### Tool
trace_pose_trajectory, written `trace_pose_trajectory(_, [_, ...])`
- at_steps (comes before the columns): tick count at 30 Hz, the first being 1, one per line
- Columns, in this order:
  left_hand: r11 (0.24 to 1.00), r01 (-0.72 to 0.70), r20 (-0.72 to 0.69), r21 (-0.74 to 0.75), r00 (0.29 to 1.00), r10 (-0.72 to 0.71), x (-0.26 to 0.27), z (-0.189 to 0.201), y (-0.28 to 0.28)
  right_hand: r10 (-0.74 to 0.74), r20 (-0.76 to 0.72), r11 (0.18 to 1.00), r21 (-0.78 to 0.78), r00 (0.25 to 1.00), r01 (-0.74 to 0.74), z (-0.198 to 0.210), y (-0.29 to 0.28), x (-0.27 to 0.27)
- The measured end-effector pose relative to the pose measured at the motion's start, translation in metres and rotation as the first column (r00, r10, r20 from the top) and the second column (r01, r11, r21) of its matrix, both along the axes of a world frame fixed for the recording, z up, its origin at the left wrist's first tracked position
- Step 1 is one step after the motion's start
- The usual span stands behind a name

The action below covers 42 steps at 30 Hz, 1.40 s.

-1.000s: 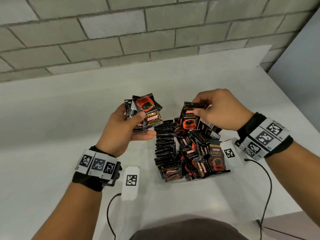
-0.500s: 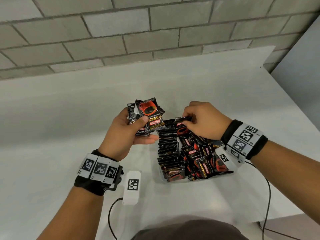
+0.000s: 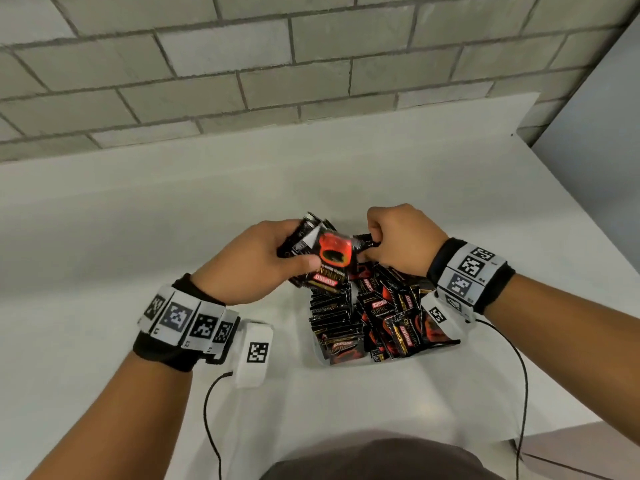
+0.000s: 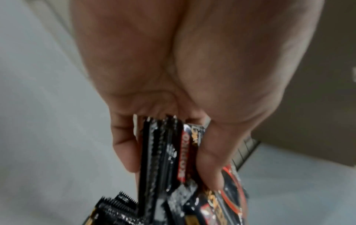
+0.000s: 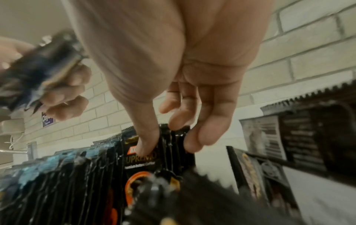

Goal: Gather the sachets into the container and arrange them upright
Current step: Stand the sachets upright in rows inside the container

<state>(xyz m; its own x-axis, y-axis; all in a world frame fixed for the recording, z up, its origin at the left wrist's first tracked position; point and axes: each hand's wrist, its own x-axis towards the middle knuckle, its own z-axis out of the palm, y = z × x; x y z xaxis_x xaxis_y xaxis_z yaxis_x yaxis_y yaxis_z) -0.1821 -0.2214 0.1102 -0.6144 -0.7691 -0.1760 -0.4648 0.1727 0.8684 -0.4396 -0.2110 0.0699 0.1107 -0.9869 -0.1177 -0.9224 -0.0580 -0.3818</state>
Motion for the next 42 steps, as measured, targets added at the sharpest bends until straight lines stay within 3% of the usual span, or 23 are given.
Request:
trace_pose_trajectory(3, [0.961, 0.249, 0.304, -0.123, 0.931, -0.203, -0.015, 0.013, -0.003, 0.005, -0.109, 1.000, 0.016, 0.994, -0.003, 0.002, -0.002, -0.001])
trace_pose_trajectory(8, [0.875, 0.482, 0.639, -0.050, 0.688, -0.343, -0.046, 0.009, -0.006, 0.057, -0.073, 0.996, 0.075, 0.996, -0.051, 0.003, -0.003, -0.005])
trace_pose_trajectory(12, [0.811, 0.585, 0.721, 0.029, 0.549, -0.422, -0.057, -0.004, -0.008, 0.145, -0.005, 0.977, 0.162, 0.989, -0.142, 0.007, 0.002, -0.010])
trace_pose_trajectory(16, [0.764, 0.642, 0.788, 0.072, 0.433, -0.438, -0.064, -0.013, -0.007, 0.302, -0.098, 0.913, 0.316, 0.948, -0.258, -0.004, 0.011, -0.011])
trace_pose_trajectory(21, [0.746, 0.661, 0.812, 0.075, 0.394, -0.431, -0.070, -0.012, -0.008, 0.552, -0.285, 0.813, 0.393, 0.784, -0.429, -0.015, 0.028, -0.009])
trace_pose_trajectory(25, [0.740, 0.670, 0.807, 0.063, 0.402, -0.433, -0.070, -0.015, -0.008, 0.583, -0.424, 0.808, 0.392, 0.693, -0.440, -0.021, 0.034, -0.007])
trace_pose_trajectory(35, [0.754, 0.655, 0.763, 0.041, 0.467, -0.447, -0.062, -0.020, -0.010, 0.554, -0.478, 0.832, 0.351, 0.682, -0.430, -0.017, 0.032, -0.006])
trace_pose_trajectory(42, [0.760, 0.649, 0.759, 0.036, 0.476, -0.443, -0.061, -0.020, -0.009, 0.468, -0.348, 0.861, 0.385, 0.812, -0.331, -0.012, 0.032, -0.003])
